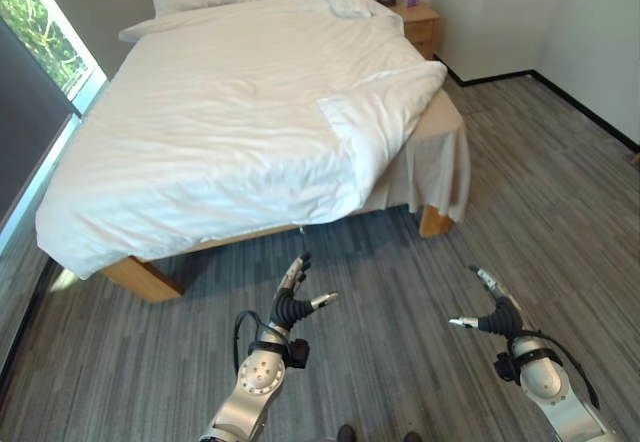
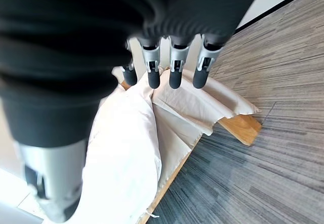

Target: Making the bed.

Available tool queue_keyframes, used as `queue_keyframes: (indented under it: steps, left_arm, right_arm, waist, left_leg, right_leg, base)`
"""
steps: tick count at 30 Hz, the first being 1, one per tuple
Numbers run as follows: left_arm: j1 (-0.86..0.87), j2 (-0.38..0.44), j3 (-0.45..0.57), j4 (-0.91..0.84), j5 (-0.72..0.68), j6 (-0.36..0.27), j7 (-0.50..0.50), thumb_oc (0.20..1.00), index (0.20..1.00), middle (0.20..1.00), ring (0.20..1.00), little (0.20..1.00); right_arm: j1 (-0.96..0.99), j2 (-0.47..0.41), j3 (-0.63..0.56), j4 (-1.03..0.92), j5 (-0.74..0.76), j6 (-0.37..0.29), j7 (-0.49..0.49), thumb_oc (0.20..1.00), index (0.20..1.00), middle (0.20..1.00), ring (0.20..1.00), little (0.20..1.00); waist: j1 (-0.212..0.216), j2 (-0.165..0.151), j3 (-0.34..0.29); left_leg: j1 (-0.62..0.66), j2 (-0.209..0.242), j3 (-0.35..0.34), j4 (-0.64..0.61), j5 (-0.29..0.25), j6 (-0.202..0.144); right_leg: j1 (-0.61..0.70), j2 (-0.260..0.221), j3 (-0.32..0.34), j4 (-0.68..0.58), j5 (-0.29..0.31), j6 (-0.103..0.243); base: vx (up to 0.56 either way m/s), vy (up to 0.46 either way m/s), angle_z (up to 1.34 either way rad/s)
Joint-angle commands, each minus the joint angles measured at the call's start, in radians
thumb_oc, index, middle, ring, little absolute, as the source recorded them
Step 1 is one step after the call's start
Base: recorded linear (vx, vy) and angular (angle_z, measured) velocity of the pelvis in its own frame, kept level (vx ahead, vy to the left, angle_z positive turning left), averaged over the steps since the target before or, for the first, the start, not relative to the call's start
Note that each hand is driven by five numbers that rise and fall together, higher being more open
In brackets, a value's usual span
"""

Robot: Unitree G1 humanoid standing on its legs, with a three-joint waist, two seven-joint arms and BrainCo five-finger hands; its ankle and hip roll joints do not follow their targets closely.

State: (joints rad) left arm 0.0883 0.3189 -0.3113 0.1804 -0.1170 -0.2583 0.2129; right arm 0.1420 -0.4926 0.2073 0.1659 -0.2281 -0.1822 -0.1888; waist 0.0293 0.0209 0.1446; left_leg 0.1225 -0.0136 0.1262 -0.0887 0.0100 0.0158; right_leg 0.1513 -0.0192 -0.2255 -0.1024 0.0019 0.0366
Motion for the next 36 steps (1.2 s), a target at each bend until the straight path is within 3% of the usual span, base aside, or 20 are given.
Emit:
queue_keyframes:
  steps: [1,2,3,4,5,7,9,11,14,20,21,22,23,24,25,26,28,32,34,36]
  left_arm:
    - [-0.080,0.010,-0.019,0.027,-0.075,-0.059,0.014,1.000,1.000,1.000,1.000,1.000]
    - [-0.086,0.007,-0.019,0.028,-0.088,-0.062,0.013,1.000,1.000,1.000,1.000,1.000]
    - [-0.088,0.008,-0.019,0.029,-0.088,-0.062,0.013,1.000,1.000,1.000,1.000,1.000]
    - [-0.103,0.006,-0.022,0.036,-0.096,-0.062,0.021,1.000,1.000,1.000,1.000,1.000]
    - [-0.109,-0.001,-0.019,0.046,-0.107,-0.065,0.036,1.000,1.000,1.000,1.000,1.000]
    - [-0.104,-0.006,-0.018,0.049,-0.108,-0.063,0.043,1.000,1.000,1.000,1.000,1.000]
    - [-0.091,-0.023,-0.021,0.054,-0.115,-0.067,0.043,1.000,1.000,1.000,1.000,1.000]
    - [-0.090,-0.039,-0.031,0.068,-0.107,-0.064,0.043,1.000,1.000,1.000,1.000,1.000]
    - [-0.097,-0.053,-0.036,0.077,-0.102,-0.066,0.045,1.000,1.000,1.000,1.000,1.000]
    - [-0.095,-0.053,-0.045,0.069,-0.096,-0.064,0.048,1.000,1.000,1.000,1.000,1.000]
    - [-0.098,-0.046,-0.051,0.070,-0.093,-0.060,0.048,1.000,1.000,1.000,1.000,1.000]
    - [-0.116,-0.029,-0.055,0.072,-0.091,-0.056,0.050,1.000,1.000,1.000,1.000,1.000]
    - [-0.125,-0.022,-0.056,0.071,-0.092,-0.051,0.051,1.000,1.000,1.000,1.000,1.000]
    - [-0.125,-0.023,-0.057,0.071,-0.092,-0.051,0.051,1.000,1.000,1.000,1.000,1.000]
    - [-0.144,-0.008,-0.061,0.055,-0.084,-0.043,0.055,1.000,1.000,1.000,1.000,1.000]
    - [-0.144,-0.009,-0.062,0.055,-0.084,-0.043,0.055,1.000,1.000,1.000,1.000,1.000]
    - [-0.159,0.003,-0.062,0.046,-0.067,-0.039,0.064,1.000,1.000,1.000,1.000,1.000]
    - [-0.171,0.004,-0.060,0.048,-0.072,-0.039,0.059,1.000,1.000,1.000,1.000,1.000]
    - [-0.168,-0.001,-0.052,0.052,-0.079,-0.040,0.052,1.000,1.000,1.000,1.000,1.000]
    - [-0.169,-0.008,-0.045,0.068,-0.078,-0.042,0.047,1.000,1.000,1.000,1.000,1.000]
  right_arm:
    - [-0.064,-0.032,0.015,-0.047,0.034,-0.047,-0.029,1.000,1.000,1.000,1.000,1.000]
    - [-0.070,-0.037,0.016,-0.050,0.039,-0.048,-0.033,1.000,1.000,1.000,1.000,1.000]
    - [-0.071,-0.037,0.015,-0.049,0.039,-0.048,-0.033,1.000,1.000,1.000,1.000,1.000]
    - [-0.088,-0.042,0.020,-0.051,0.043,-0.047,-0.042,1.000,1.000,1.000,1.000,1.000]
    - [-0.102,-0.048,0.027,-0.054,0.046,-0.038,-0.048,1.000,1.000,1.000,1.000,1.000]
    - [-0.111,-0.049,0.036,-0.050,0.045,-0.031,-0.047,1.000,1.000,1.000,1.000,1.000]
    - [-0.134,-0.049,0.061,-0.055,0.026,-0.022,-0.041,1.000,1.000,1.000,1.000,1.000]
    - [-0.155,-0.038,0.083,-0.033,0.026,-0.027,-0.040,1.000,1.000,1.000,1.000,1.000]
    - [-0.188,-0.020,0.110,-0.005,0.013,-0.020,-0.048,1.000,1.000,1.000,1.000,1.000]
    - [-0.203,0.009,0.153,-0.009,0.001,-0.024,-0.029,1.000,1.000,1.000,1.000,1.000]
    - [-0.210,0.019,0.169,-0.010,-0.008,-0.025,-0.029,1.000,1.000,1.000,1.000,1.000]
    - [-0.219,0.048,0.183,-0.004,-0.010,-0.028,-0.031,1.000,1.000,1.000,1.000,1.000]
    - [-0.226,0.052,0.189,-0.007,-0.022,-0.026,-0.030,1.000,1.000,1.000,1.000,1.000]
    - [-0.226,0.052,0.188,-0.007,-0.022,-0.026,-0.030,1.000,1.000,1.000,1.000,1.000]
    - [-0.242,0.051,0.188,-0.041,-0.032,-0.023,-0.023,1.000,1.000,1.000,1.000,1.000]
    - [-0.241,0.050,0.188,-0.042,-0.032,-0.022,-0.023,1.000,1.000,1.000,1.000,1.000]
    - [-0.238,0.057,0.173,-0.060,-0.036,-0.019,-0.020,1.000,1.000,1.000,1.000,1.000]
    - [-0.213,0.063,0.146,-0.069,-0.011,-0.017,-0.021,1.000,1.000,1.000,1.000,1.000]
    - [-0.203,0.059,0.135,-0.064,-0.006,-0.014,-0.026,1.000,1.000,1.000,1.000,1.000]
    - [-0.194,0.057,0.130,-0.062,-0.018,-0.008,-0.031,1.000,1.000,1.000,1.000,1.000]
  waist:
    - [0.008,-0.042,0.030]
    - [0.015,-0.046,0.050]
    - [0.014,-0.044,0.050]
    - [0.029,-0.047,0.078]
    - [0.037,-0.062,0.095]
    - [0.042,-0.064,0.088]
    - [0.067,-0.045,0.072]
    - [0.086,-0.022,0.056]
    - [0.112,-0.008,0.046]
    - [0.139,-0.036,0.019]
    - [0.151,-0.062,0.017]
    - [0.164,-0.100,0.023]
    - [0.156,-0.109,0.031]
    - [0.156,-0.114,0.028]
    - [0.118,-0.098,0.047]
    - [0.117,-0.102,0.046]
    - [0.073,-0.057,0.069]
    - [0.017,-0.047,0.077]
    - [-0.004,-0.059,0.075]
    - [-0.020,-0.063,0.073]
  left_leg:
    - [-0.088,0.105,-0.065,0.234,-0.010,-0.130]
    - [-0.145,0.114,-0.075,0.347,0.043,-0.143]
    - [-0.155,0.117,-0.079,0.361,0.038,-0.145]
    - [-0.231,0.119,-0.112,0.486,0.126,-0.166]
    - [-0.314,0.111,-0.113,0.579,0.140,-0.154]
    - [-0.342,0.102,-0.097,0.575,0.108,-0.138]
    - [-0.357,0.038,-0.074,0.430,0.044,-0.106]
    - [-0.332,-0.001,-0.051,0.204,0.077,-0.094]
    - [-0.391,-0.033,-0.008,0.030,0.148,-0.105]
    - [-0.379,-0.052,-0.043,0.026,0.179,-0.054]
    - [-0.369,-0.058,-0.047,0.034,0.170,-0.037]
    - [-0.335,-0.055,-0.044,0.053,0.132,-0.011]
    - [-0.304,-0.051,-0.046,0.054,0.108,-0.002]
    - [-0.303,-0.057,-0.046,0.052,0.103,-0.001]
    - [-0.219,-0.028,-0.062,0.039,0.068,0.009]
    - [-0.214,-0.034,-0.063,0.035,0.064,0.010]
    - [-0.108,0.011,-0.094,0.010,0.026,0.014]
    - [-0.019,0.003,-0.150,0.001,-0.037,-0.002]
    - [0.016,-0.005,-0.187,0.001,-0.081,-0.021]
    - [0.047,0.001,-0.214,0.001,-0.120,-0.038]
  right_leg:
    - [0.009,-0.079,0.052,0.039,-0.074,0.065]
    - [0.019,-0.076,0.062,0.037,-0.073,0.052]
    - [0.016,-0.073,0.061,0.037,-0.072,0.050]
    - [0.021,-0.071,0.066,0.037,-0.067,0.036]
    - [0.024,-0.077,0.082,0.030,-0.065,0.025]
    - [0.022,-0.073,0.098,0.028,-0.070,0.025]
    - [0.041,-0.051,0.139,0.016,-0.097,0.029]
    - [0.068,-0.023,0.166,0.015,-0.130,0.037]
    - [0.128,0.014,0.205,0.015,-0.189,0.035]
    - [0.177,0.019,0.247,0.025,-0.219,0.030]
    - [0.172,0.013,0.253,0.079,-0.228,0.035]
    - [0.113,0.020,0.247,0.254,-0.162,0.100]
    - [0.054,0.022,0.241,0.385,-0.095,0.162]
    - [0.053,0.016,0.241,0.389,-0.102,0.164]
    - [-0.048,0.032,0.218,0.611,0.040,0.225]
    - [-0.047,0.026,0.217,0.615,0.032,0.225]
    - [-0.197,0.008,0.136,0.803,0.052,0.225]
    - [-0.292,-0.064,0.059,0.550,-0.033,0.142]
    - [-0.293,-0.075,0.083,0.273,-0.021,0.133]
    - [-0.324,-0.101,0.115,0.124,0.035,0.153]
  base:
    - [-0.07,-0.266,-0.10]
    - [-0.03,-0.148,-0.15]
    - [-0.08,-0.135,-0.33]
    - [-0.08,-0.201,-0.54]
    - [-0.01,-0.234,-0.71]
    - [0.09,-0.095,-0.56]
    - [0.31,-0.021,-0.45]
    - [0.42,-0.006,-0.44]
    - [0.43,-0.034,-0.26]
    - [0.35,0.035,-0.62]
    - [0.50,0.019,-0.49]
    - [0.49,0.021,-0.52]
    - [0.38,0.012,-0.42]
    - [0.35,0.027,-0.20]
    - [0.25,0.021,0.02]
    - [0.50,0.093,0.12]
    - [0.50,0.135,0.40]
    - [0.47,0.006,0.52]
    - [0.50,-0.133,0.67]
    - [0.48,-0.139,0.78]
